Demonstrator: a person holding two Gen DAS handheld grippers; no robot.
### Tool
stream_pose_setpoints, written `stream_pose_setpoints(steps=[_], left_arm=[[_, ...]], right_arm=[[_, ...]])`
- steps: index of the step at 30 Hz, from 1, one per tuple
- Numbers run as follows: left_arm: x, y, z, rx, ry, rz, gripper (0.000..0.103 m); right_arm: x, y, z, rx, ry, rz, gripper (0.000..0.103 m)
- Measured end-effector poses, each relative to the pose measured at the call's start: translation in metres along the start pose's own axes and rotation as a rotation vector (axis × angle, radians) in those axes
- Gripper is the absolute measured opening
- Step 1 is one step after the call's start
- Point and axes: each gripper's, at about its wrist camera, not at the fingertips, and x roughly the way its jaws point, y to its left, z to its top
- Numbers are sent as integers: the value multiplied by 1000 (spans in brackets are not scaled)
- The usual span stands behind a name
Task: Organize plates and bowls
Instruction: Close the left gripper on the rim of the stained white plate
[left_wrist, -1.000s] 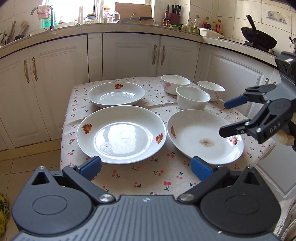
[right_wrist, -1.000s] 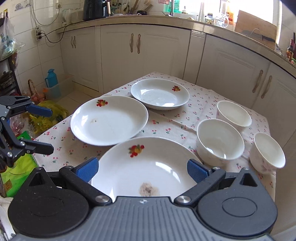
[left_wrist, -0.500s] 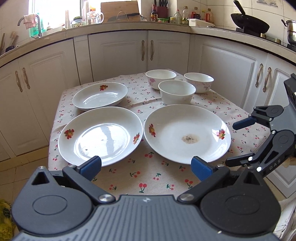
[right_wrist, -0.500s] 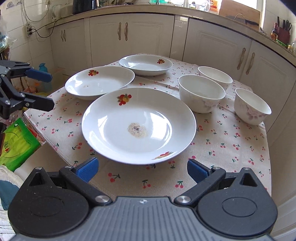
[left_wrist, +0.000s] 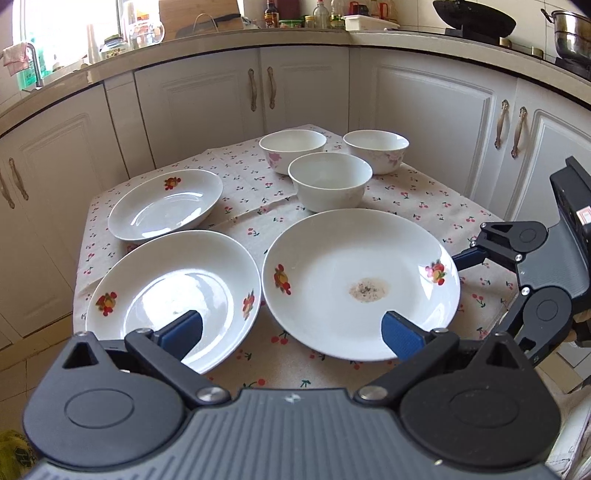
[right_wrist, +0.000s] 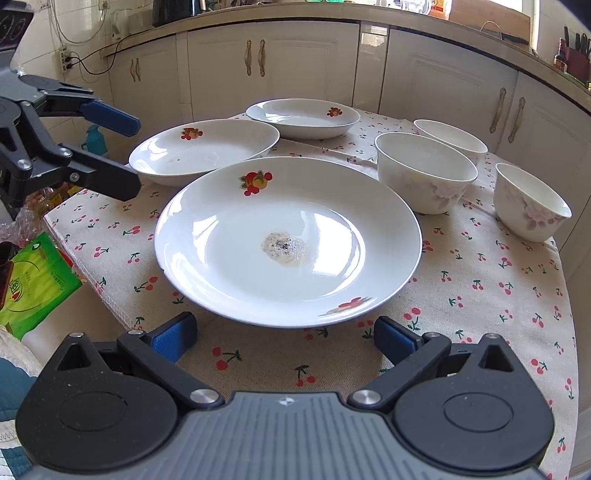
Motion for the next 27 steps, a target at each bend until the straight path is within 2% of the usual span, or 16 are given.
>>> stream_pose_setpoints(steps=[8, 14, 22, 27], left_arm=[[32, 2, 34, 56, -1, -130, 102], [67, 4, 59, 76, 61, -196, 102], [112, 7, 75, 129, 189, -258, 102], [132, 12, 84, 118, 294, -331, 102]], right_arm=[[0, 0, -2, 15, -22, -12, 103], [-3, 1, -9, 17, -64, -18, 103], [-4, 2, -14, 18, -105, -23, 103], [-4, 2, -17, 17, -125, -23, 103]])
